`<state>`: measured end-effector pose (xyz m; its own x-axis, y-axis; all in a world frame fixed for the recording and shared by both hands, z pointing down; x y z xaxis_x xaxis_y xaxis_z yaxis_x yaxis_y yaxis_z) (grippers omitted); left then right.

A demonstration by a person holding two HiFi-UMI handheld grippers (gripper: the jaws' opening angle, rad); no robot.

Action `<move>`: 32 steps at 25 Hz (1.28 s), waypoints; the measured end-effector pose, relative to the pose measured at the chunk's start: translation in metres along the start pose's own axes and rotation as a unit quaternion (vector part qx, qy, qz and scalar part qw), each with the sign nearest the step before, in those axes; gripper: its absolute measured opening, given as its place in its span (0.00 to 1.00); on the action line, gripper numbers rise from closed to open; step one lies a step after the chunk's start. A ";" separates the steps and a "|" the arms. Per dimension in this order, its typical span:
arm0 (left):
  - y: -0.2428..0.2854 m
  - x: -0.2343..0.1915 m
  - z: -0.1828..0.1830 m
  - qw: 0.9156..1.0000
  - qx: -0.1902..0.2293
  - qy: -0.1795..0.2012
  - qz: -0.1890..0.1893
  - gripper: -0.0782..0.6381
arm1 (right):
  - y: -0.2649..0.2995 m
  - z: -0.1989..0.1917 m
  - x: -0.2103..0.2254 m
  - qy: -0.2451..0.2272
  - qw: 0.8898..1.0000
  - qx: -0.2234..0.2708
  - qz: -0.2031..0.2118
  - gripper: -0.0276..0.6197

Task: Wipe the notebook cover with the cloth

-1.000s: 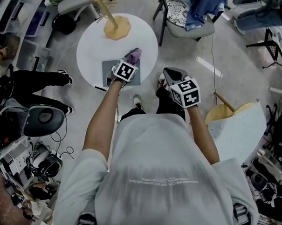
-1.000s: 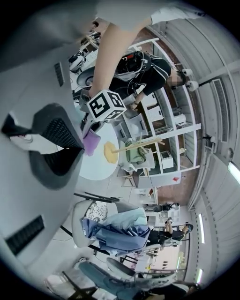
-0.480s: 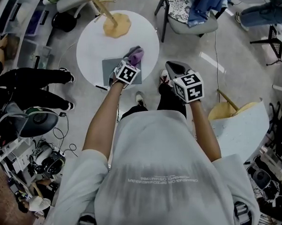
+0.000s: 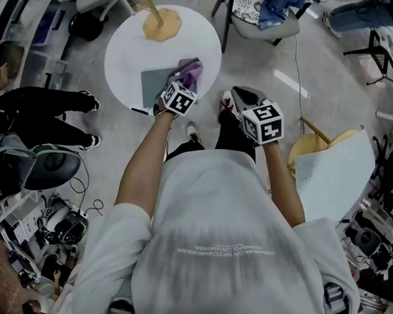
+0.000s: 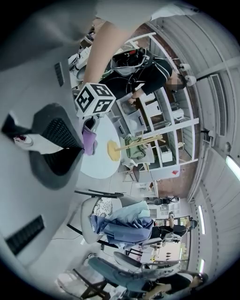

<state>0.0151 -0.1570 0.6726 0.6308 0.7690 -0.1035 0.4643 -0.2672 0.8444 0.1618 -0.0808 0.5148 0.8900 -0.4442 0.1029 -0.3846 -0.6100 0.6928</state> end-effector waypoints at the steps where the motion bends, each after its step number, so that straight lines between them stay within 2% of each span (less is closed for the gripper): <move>1: 0.000 0.002 -0.002 1.000 -0.004 0.000 -0.003 0.22 | -0.002 -0.003 -0.003 0.001 1.000 -0.001 -0.001 0.04; 7: -0.006 0.014 -0.014 0.999 -0.028 0.014 -0.029 0.22 | -0.010 -0.016 -0.025 0.007 1.000 0.005 -0.010 0.04; 18: -0.020 0.039 -0.045 0.997 -0.041 0.054 -0.040 0.22 | -0.020 -0.034 -0.059 0.009 1.000 0.010 -0.024 0.04; 23: -0.025 0.045 -0.053 0.996 -0.053 0.057 -0.051 0.22 | -0.023 -0.034 -0.068 0.005 1.000 0.014 -0.024 0.04; 26: -0.026 0.050 -0.058 0.993 -0.068 0.078 -0.053 0.21 | -0.026 -0.035 -0.071 0.004 0.999 0.017 -0.026 0.04; 30: -0.031 0.051 -0.061 0.994 -0.071 0.050 -0.067 0.21 | -0.030 -0.035 -0.074 0.005 0.999 0.019 -0.030 0.04; 32: -0.032 0.053 -0.063 0.993 -0.077 0.056 -0.072 0.21 | -0.032 -0.037 -0.074 0.006 0.999 0.020 -0.031 0.04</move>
<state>-0.0055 -0.0707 0.6735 0.4880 0.8545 -0.1778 0.4387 -0.0640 0.8964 0.1171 -0.0042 0.5113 0.9152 -0.3967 0.0703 -0.3382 -0.6616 0.6692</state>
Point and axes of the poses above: the fingertips, and each gripper's own axes: y forward along the fingers, x to its right, z out of its top, the point moved 4 cm from there along -y, backward along the fingers, and after that the axes turned 8 degrees about -y, right-handed, at the moved point
